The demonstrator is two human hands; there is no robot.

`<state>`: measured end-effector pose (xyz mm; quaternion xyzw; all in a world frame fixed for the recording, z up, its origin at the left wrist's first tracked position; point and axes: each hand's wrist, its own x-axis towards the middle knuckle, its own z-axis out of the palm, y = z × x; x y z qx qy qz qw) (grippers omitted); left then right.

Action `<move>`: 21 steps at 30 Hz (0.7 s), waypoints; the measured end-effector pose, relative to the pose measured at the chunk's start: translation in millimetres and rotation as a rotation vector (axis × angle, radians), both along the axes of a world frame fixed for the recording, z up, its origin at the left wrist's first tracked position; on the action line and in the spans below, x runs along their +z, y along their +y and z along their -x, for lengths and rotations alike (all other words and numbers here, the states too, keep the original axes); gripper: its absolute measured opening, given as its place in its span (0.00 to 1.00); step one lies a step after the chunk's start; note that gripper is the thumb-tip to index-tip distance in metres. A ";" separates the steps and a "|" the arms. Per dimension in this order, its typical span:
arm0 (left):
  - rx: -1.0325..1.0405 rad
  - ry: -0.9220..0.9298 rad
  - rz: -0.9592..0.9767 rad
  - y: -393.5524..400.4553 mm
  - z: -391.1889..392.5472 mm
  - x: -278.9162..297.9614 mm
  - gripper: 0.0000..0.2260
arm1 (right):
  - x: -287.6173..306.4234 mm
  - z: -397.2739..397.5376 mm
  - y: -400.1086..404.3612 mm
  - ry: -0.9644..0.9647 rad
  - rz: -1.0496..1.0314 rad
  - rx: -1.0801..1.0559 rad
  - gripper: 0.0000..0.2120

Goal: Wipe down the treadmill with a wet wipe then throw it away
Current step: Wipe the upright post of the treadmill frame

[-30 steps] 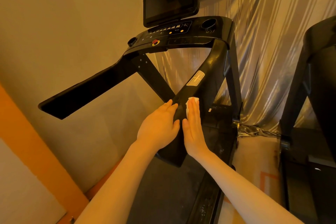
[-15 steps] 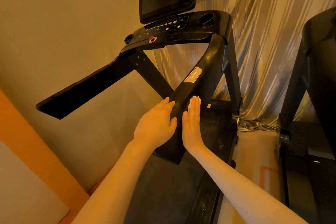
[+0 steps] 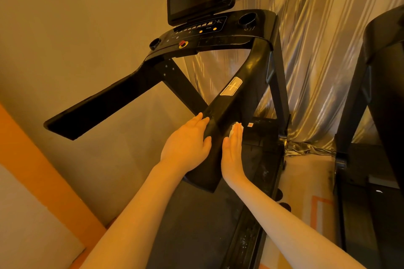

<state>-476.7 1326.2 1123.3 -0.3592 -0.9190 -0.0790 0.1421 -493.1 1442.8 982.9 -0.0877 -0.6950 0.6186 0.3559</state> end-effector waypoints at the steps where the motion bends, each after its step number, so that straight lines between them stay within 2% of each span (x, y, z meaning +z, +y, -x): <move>1: 0.002 -0.006 0.000 0.1 -0.1 0.1 0.24 | -4.8 -4.5 -5.1 0.011 -0.029 0.008 0.27; 5: 0.006 -0.009 0.000 -0.5 -1.4 0.4 0.24 | -22.8 -13.8 -15.7 0.056 -0.079 0.028 0.31; 11: 0.014 -0.010 0.010 0.1 -2.3 2.1 0.24 | -14.8 -0.3 -0.4 -0.025 0.099 0.009 0.27; 18: 0.016 -0.019 0.010 0.3 -2.8 1.7 0.24 | -22.5 -11.6 -13.2 0.009 0.125 0.062 0.31; 21: 0.023 -0.024 0.010 0.7 -4.4 2.1 0.24 | -25.7 -15.2 -17.6 0.011 0.146 0.066 0.29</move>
